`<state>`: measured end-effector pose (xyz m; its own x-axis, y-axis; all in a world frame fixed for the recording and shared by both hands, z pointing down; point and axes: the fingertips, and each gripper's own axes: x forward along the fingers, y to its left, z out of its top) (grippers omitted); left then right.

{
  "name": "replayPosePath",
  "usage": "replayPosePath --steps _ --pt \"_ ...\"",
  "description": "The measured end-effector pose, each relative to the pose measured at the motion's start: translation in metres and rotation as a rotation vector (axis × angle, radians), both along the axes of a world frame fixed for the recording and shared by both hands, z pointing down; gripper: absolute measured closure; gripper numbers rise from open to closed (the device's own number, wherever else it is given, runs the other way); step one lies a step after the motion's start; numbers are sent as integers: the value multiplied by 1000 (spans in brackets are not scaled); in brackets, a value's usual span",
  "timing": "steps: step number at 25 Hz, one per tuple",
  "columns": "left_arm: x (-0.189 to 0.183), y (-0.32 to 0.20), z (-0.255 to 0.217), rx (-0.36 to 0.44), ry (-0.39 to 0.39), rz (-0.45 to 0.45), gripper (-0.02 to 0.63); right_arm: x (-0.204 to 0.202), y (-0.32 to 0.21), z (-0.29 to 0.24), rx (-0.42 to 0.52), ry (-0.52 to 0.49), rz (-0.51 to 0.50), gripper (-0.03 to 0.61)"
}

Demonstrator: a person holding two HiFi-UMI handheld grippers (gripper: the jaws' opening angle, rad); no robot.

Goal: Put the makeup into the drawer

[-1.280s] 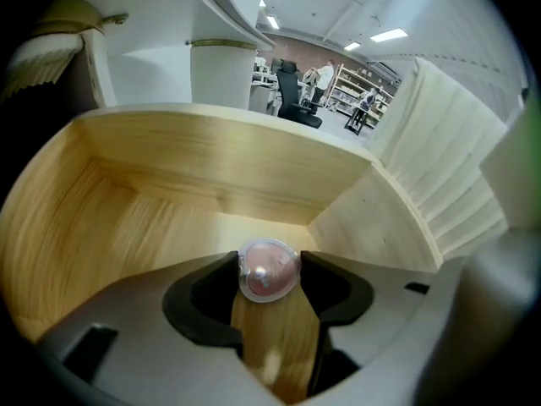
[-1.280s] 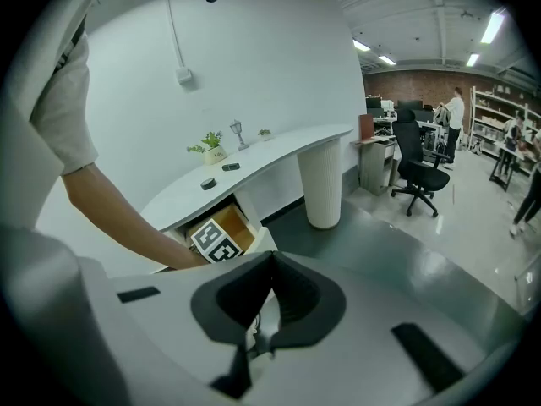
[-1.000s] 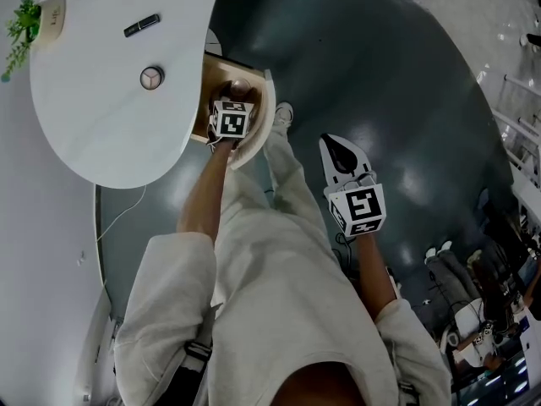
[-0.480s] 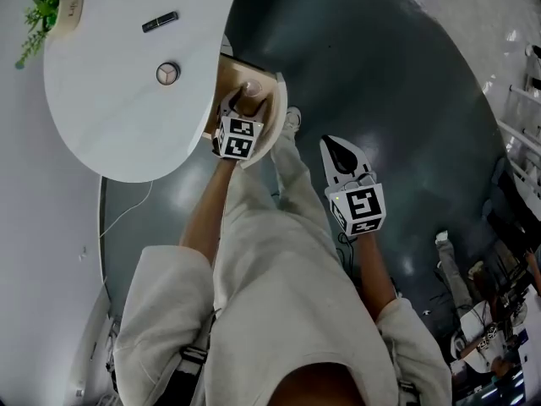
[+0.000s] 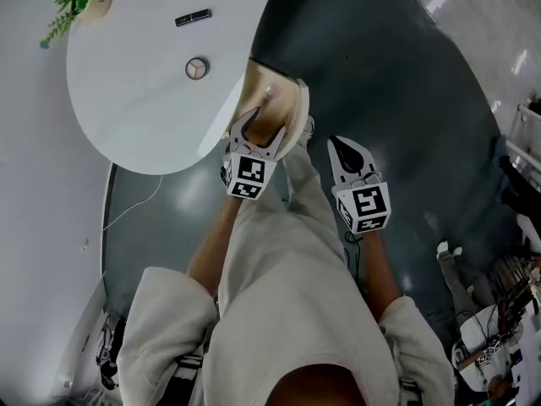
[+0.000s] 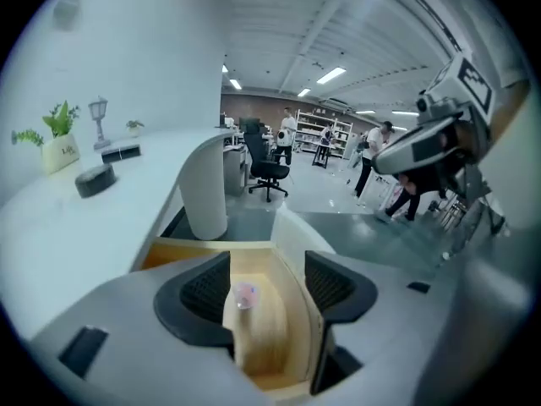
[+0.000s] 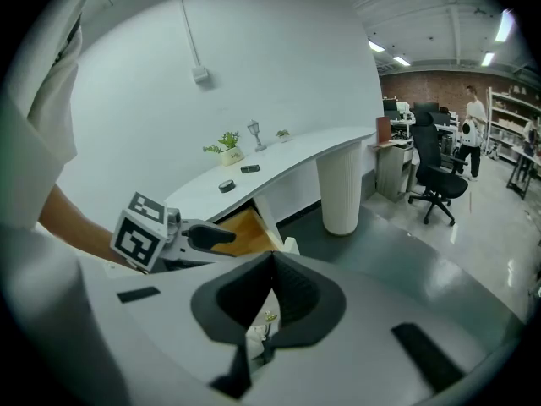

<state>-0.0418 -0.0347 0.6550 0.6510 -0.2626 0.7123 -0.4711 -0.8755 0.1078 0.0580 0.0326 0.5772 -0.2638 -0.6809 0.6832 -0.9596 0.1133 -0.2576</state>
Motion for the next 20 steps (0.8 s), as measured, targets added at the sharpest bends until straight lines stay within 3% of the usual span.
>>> replayPosePath --steps 7,11,15,20 --pt "-17 -7 -79 45 94 -72 354 -20 -18 -3 21 -5 -43 580" --pt "-36 -36 -120 100 113 -134 354 -35 -27 -5 29 -14 -67 581" --pt "-60 -80 -130 158 82 -182 354 -47 -40 -9 46 -17 -95 581" --pt "-81 -127 -118 161 27 -197 354 -58 -44 -12 49 -21 -105 581"
